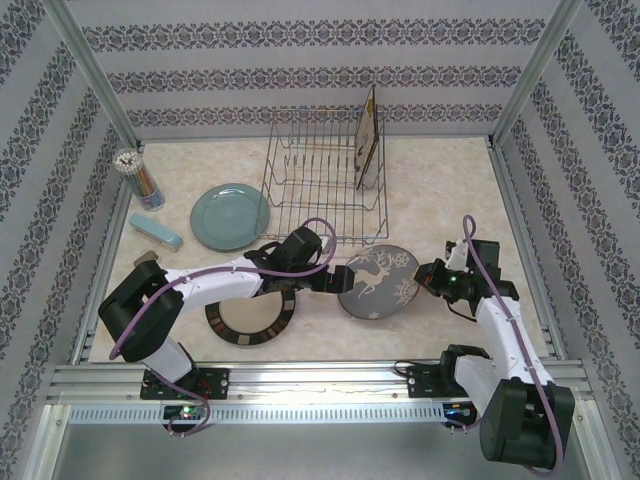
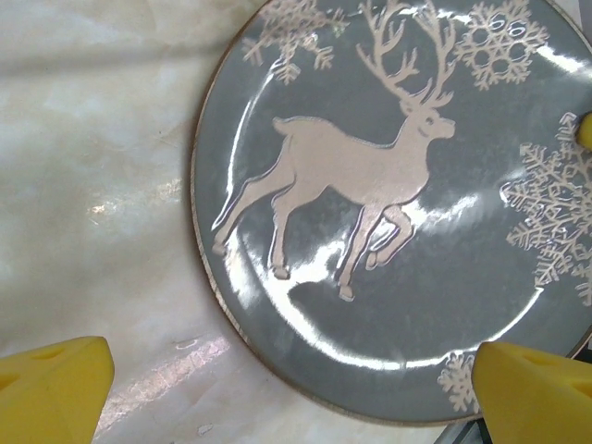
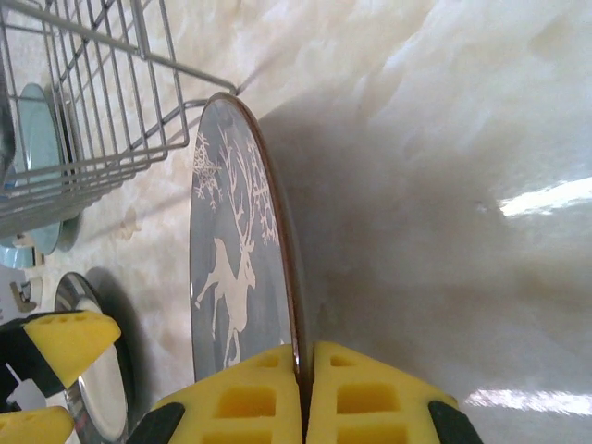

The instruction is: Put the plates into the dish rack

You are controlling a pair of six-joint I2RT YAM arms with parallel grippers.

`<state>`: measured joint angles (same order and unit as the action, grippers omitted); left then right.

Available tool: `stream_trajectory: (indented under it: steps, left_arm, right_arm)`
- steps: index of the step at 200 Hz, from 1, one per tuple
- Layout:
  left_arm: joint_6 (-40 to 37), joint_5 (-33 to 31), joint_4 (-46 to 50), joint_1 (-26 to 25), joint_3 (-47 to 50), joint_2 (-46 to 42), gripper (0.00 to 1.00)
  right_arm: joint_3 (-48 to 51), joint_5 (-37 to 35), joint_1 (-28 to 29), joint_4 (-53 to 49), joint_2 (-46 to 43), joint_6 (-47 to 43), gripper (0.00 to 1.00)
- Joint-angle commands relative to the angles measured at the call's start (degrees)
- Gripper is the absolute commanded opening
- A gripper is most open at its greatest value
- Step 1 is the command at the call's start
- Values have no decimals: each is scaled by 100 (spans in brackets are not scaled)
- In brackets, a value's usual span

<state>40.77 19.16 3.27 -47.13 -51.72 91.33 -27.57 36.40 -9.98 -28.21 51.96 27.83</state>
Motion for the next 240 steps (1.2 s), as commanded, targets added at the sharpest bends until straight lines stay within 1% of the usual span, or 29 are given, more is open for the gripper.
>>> stream_trajectory:
  steps: [1,69,96,128,189,240]
  left_arm:
    - [-109,-96,125,28,-59,-176,100]
    - [34,50,-89,38,14,-72,100]
    - [21,47,-87,38,16,-78,100]
    - [24,56,-92,38,5,-81,100]
    - [26,45,-102,46,28,-85,100]
    - [5,57,-90,55,5,-89,100]
  right_arm:
    - [-434,280,-133,-137,-178,-118,0]
    - [-752,225,-362,-720,-323,-283,0]
    - [-945,-60,-408,-1029,-319,-413,0]
    - [-1206,-347,-417,-1154,-307,-428,0]
    - [-1887,-1105,-417,-1621,-115,-722,0]
    - [-2301,-1474,-417,-1817,44,-849,0]
